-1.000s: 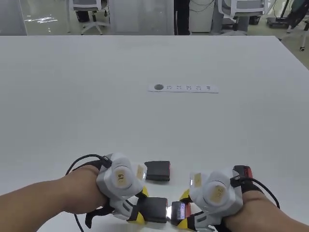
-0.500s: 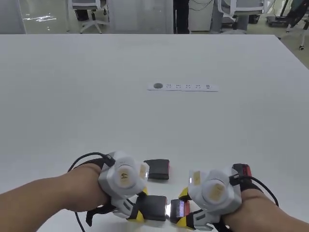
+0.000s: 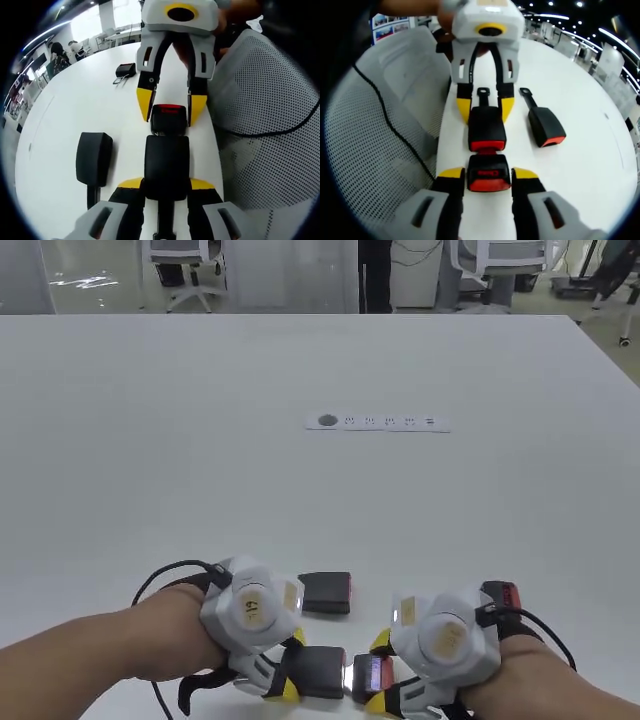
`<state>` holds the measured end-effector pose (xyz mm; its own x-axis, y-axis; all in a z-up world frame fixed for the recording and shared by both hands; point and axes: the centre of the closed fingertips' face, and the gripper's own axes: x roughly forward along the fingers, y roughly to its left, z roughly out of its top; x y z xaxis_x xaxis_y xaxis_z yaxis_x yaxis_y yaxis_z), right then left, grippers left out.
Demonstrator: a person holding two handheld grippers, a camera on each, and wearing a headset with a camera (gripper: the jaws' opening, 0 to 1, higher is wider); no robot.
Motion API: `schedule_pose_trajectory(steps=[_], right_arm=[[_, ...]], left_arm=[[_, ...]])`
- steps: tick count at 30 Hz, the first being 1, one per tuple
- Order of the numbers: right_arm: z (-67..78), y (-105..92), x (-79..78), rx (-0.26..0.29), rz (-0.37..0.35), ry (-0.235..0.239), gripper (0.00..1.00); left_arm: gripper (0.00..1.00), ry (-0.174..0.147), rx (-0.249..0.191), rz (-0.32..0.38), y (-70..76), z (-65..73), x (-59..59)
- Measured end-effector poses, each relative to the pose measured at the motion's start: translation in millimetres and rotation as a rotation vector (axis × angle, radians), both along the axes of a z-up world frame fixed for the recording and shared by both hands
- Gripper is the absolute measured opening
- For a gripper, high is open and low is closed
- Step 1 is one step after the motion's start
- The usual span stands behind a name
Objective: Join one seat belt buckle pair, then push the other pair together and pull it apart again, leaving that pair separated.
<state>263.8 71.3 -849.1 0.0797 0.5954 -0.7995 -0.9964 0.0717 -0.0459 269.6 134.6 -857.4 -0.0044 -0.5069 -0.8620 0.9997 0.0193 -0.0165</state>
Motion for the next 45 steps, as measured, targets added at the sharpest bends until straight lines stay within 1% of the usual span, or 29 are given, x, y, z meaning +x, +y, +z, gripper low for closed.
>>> schedule_pose_trajectory(steps=[4, 5, 7, 10, 12, 13, 15, 17, 18, 20, 21, 23, 26, 29, 31, 33, 38, 40, 45], right_arm=[[5.3, -1.3, -2.4, 0.007, -0.005, 0.018, 0.35], [6.2, -1.4, -2.2, 0.008, -0.005, 0.018, 0.34], [12.4, -2.7, -1.5, 0.024, -0.014, 0.025, 0.33], [19.6, -5.1, 1.2, 0.033, -0.017, 0.014, 0.33], [24.8, -7.1, 5.6, 0.043, -0.027, 0.006, 0.33], [26.8, -8.4, 6.9, 0.043, -0.027, 0.004, 0.33], [30.9, -11.8, 11.9, 0.048, -0.034, -0.007, 0.33], [33.8, -16.5, 17.2, 0.049, -0.038, -0.016, 0.33], [34.3, -19.2, 19.9, 0.047, -0.039, -0.022, 0.33], [34.1, -26.3, 26.2, 0.039, -0.043, -0.032, 0.33], [34.1, -29.5, 29.1, 0.036, -0.048, -0.036, 0.33], [33.3, -38.5, 35.8, 0.028, -0.056, -0.043, 0.33], [31.8, -53.4, 45.6, 0.013, -0.073, -0.048, 0.33], [29.7, -66.9, 54.3, -0.003, -0.089, -0.051, 0.33], [29.8, -76.2, 60.4, -0.013, -0.097, -0.057, 0.32], [29.9, -85.9, 67.8, -0.02, -0.111, -0.064, 0.32], [28.4, -109.8, 85.8, -0.048, -0.137, -0.082, 0.32], [28.3, -119.4, 92.6, -0.059, -0.148, -0.085, 0.33], [25.3, -141.2, 105.8, -0.093, -0.17, -0.09, 0.34]], left_arm=[[0.33, -0.013, 0.002, 0.003, 1.4, 3.3, -0.7], [0.33, -0.014, -0.001, 0.008, 1.4, 6.7, -0.3], [0.33, -0.009, -0.005, 0.029, 2.2, 12.0, 1.6], [0.36, -0.025, 0.002, 0.05, 4.6, 17.3, 6.0], [0.37, -0.025, -0.029, 0.067, 0.8, 24.5, 7.8], [0.38, -0.021, -0.038, 0.072, -0.4, 26.8, 8.1], [0.39, -0.024, -0.043, 0.074, -2.1, 29.7, 10.7], [0.4, -0.033, -0.055, 0.075, -4.6, 33.1, 15.8], [0.39, -0.039, -0.066, 0.086, -6.2, 35.6, 21.3], [0.39, -0.042, -0.076, 0.103, -7.3, 38.0, 29.0], [0.39, -0.051, -0.08, 0.108, -7.7, 39.2, 35.2], [0.39, -0.063, -0.078, 0.111, -7.8, 40.0, 43.8], [0.4, -0.066, -0.081, 0.127, -9.9, 41.7, 57.7], [0.4, -0.086, -0.072, 0.133, -11.5, 42.7, 71.4], [0.4, -0.094, -0.065, 0.125, -12.2, 42.4, 77.4], [0.41, -0.095, -0.06, 0.12, -12.8, 41.6, 81.7], [0.42, -0.1, -0.038, 0.112, -10.4, 35.0, 97.1], [0.42, -0.095, -0.039, 0.117, -10.6, 34.6, 100.0], [0.42, -0.087, -0.015, 0.103, -7.6, 26.4, 104.5]])
